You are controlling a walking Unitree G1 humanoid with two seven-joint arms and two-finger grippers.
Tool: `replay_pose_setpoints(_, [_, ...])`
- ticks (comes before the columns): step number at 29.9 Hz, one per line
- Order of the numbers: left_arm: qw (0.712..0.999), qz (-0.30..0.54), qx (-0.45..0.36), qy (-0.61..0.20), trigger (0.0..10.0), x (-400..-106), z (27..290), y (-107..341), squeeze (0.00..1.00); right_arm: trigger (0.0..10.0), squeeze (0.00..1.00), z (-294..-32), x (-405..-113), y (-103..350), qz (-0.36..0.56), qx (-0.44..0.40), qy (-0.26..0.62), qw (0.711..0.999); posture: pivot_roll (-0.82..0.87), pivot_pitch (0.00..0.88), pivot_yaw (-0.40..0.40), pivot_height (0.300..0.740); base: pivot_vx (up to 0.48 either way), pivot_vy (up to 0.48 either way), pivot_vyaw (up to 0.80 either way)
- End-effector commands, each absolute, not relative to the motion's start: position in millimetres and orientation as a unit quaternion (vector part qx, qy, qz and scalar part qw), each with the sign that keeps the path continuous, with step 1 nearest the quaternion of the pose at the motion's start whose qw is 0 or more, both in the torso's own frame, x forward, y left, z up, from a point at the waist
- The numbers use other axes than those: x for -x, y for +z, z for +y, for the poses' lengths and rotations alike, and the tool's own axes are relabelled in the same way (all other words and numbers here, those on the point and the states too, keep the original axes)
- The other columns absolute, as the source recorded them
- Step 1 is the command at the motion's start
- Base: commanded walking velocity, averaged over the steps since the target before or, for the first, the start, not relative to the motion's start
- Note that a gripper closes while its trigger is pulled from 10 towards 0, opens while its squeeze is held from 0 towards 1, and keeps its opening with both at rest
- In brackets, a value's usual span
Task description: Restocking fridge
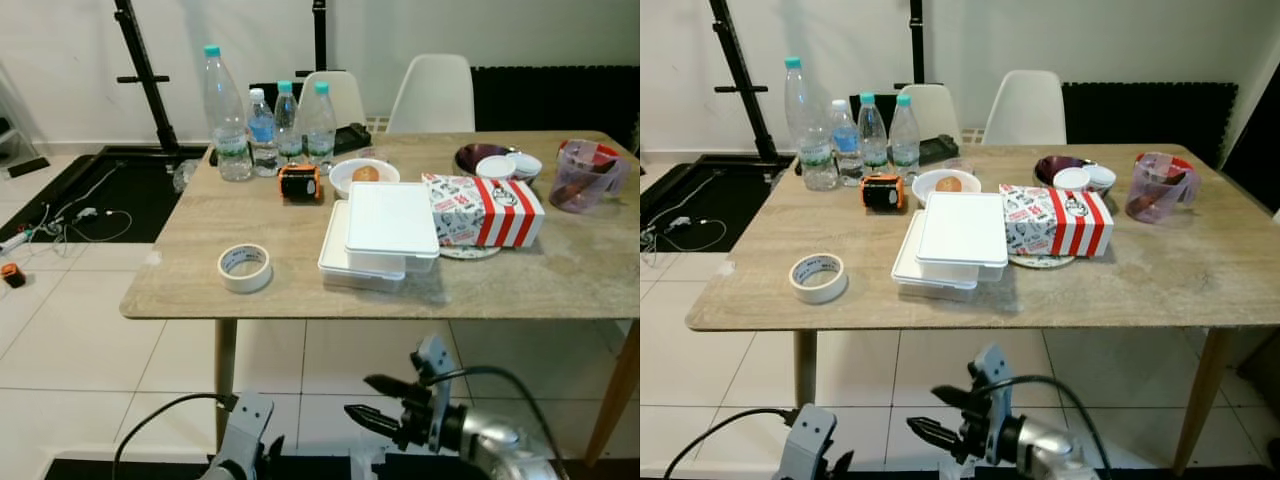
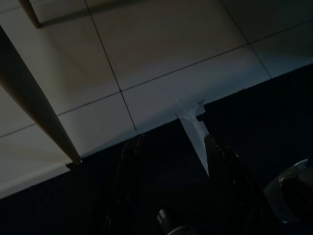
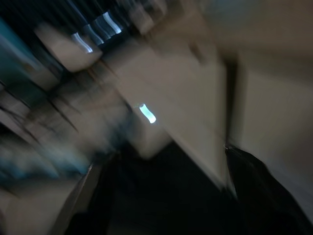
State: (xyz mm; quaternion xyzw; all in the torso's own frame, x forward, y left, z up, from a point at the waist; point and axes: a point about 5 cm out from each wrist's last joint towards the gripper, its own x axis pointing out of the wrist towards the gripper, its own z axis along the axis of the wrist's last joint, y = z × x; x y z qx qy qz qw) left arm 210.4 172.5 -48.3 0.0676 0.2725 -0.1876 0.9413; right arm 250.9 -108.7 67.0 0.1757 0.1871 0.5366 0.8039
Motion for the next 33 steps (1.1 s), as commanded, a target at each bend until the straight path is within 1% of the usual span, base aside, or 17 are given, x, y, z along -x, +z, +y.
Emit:
replay_pose_setpoints(1, [0.943, 0.265, -0.072, -0.189, 10.0, -206.7, 178.2, -47.4, 0.0, 10.0, 1.0, -105.3, -260.0, 111.6, 0.11, -0.242, 0.567, 0.779, -0.01, 0.047, -0.01, 0.74, 0.0, 0.0, 0.0])
replay_pose_setpoints(2, [0.944, 0.26, -0.072, -0.19, 10.0, -206.9, 178.4, -46.4, 0.0, 10.0, 1.0, -105.7, -262.3, 120.3, 0.092, -0.255, 0.57, 0.776, -0.01, 0.047, -0.01, 0.74, 0.0, 0.0, 0.0])
replay_pose_setpoints(4, [0.944, 0.26, -0.072, -0.19, 10.0, -206.9, 178.4, -46.4, 0.0, 10.0, 1.0, -105.7, -262.3, 120.3, 0.092, -0.255, 0.57, 0.776, -0.01, 0.047, -0.01, 0.74, 0.0, 0.0, 0.0])
replay_pose_setpoints(8, [0.947, 0.238, -0.069, -0.203, 10.0, -208.2, 175.1, -40.8, 0.0, 10.0, 1.0, -106.8, -269.0, 159.7, 0.019, -0.308, 0.578, 0.755, 0.0, 0.054, -0.009, 0.74, 0.0, 0.0, 0.0])
replay_pose_setpoints(11, [0.948, 0.231, -0.069, -0.209, 10.0, -209.2, 173.3, -38.5, 0.0, 10.0, 1.0, -107.4, -269.9, 170.9, 0.004, -0.318, 0.578, 0.752, 0.0, 0.055, -0.01, 0.74, 0.0, 0.0, 0.0])
replay_pose_setpoints(12, [0.948, 0.227, -0.07, -0.212, 10.0, -210.8, 172.0, -37.0, 0.0, 10.0, 1.0, -107.3, -273.2, 176.0, -0.004, -0.304, 0.564, 0.767, 0.0, 0.056, -0.01, 0.74, 0.0, 0.0, 0.0])
replay_pose_setpoints(14, [0.949, 0.224, -0.069, -0.213, 10.0, -212.7, 171.1, -35.5, 0.0, 10.0, 1.0, -106.8, -278.8, 177.2, -0.001, -0.292, 0.543, 0.788, 0.0, 0.058, -0.008, 0.74, 0.0, 0.0, 0.0])
replay_pose_setpoints(16, [0.949, 0.22, -0.069, -0.214, 10.0, -214.0, 170.6, -34.3, 0.0, 10.0, 1.0, -106.5, -281.4, 177.5, 0.004, -0.292, 0.534, 0.793, 0.0, 0.058, -0.008, 0.74, 0.0, 0.0, 0.0])
replay_pose_setpoints(18, [0.951, 0.208, -0.068, -0.217, 10.0, -218.6, 168.3, -29.7, 0.0, 10.0, 1.0, -109.4, -293.1, 182.2, -0.008, -0.291, 0.489, 0.822, 0.0, 0.061, -0.009, 0.74, 0.0, 0.0, 0.0])
replay_pose_setpoints(21, [0.954, 0.197, -0.067, -0.217, 10.0, -223.3, 166.3, -24.9, 0.0, 10.0, 1.0, -118.1, -313.1, 184.2, -0.019, -0.274, 0.401, 0.874, -0.01, 0.063, -0.009, 0.74, 0.0, 0.0, 0.0])
replay_pose_setpoints(22, [0.954, 0.197, -0.067, -0.217, 10.0, -223.3, 166.3, -24.9, 0.0, 10.0, 1.0, -118.1, -313.1, 184.2, -0.019, -0.274, 0.401, 0.874, -0.01, 0.063, -0.009, 0.74, 0.0, 0.0, 0.0])
replay_pose_setpoints(23, [0.954, 0.196, -0.067, -0.217, 10.0, -224.5, 165.8, -23.7, 0.0, 10.0, 1.0, -125.3, -324.7, 183.3, -0.023, -0.252, 0.345, 0.904, -0.01, 0.063, -0.005, 0.74, 0.0, 0.0, 0.0])
replay_pose_setpoints(24, [0.954, 0.196, -0.067, -0.217, 10.0, -225.0, 165.6, -23.4, 0.0, 10.0, 1.0, -130.4, -331.6, 181.5, -0.02, -0.239, 0.307, 0.921, -0.01, 0.063, -0.005, 0.74, 0.0, 0.0, 0.0])
replay_pose_setpoints(26, [0.954, 0.196, -0.068, -0.217, 10.0, -225.5, 165.0, -23.2, 0.0, 10.0, 1.0, -138.0, -340.8, 178.5, -0.015, -0.225, 0.26, 0.939, -0.01, 0.063, -0.005, 0.74, 0.0, 0.0, 0.0])
replay_pose_setpoints(28, [0.954, 0.196, -0.068, -0.217, 10.0, -225.6, 164.8, -23.1, 0.0, 10.0, 1.0, -140.2, -343.5, 177.7, -0.013, -0.223, 0.248, 0.943, -0.01, 0.063, -0.005, 0.74, 0.0, 0.0, 0.0])
replay_pose_setpoints(31, [0.955, 0.192, -0.066, -0.217, 10.0, -227.2, 163.1, -21.1, 0.0, 10.0, 1.0, -152.8, -356.9, 184.0, -0.034, -0.211, 0.182, 0.96, -0.01, 0.064, -0.002, 0.74, 0.0, 0.0, 0.0])
replay_pose_setpoints(33, [0.956, 0.188, -0.064, -0.217, 10.0, -228.1, 162.7, -19.4, 0.0, 10.0, 1.0, -157.1, -364.4, 184.6, -0.029, -0.212, 0.155, 0.964, -0.01, 0.068, -0.006, 0.74, 0.0, 0.0, 0.0])
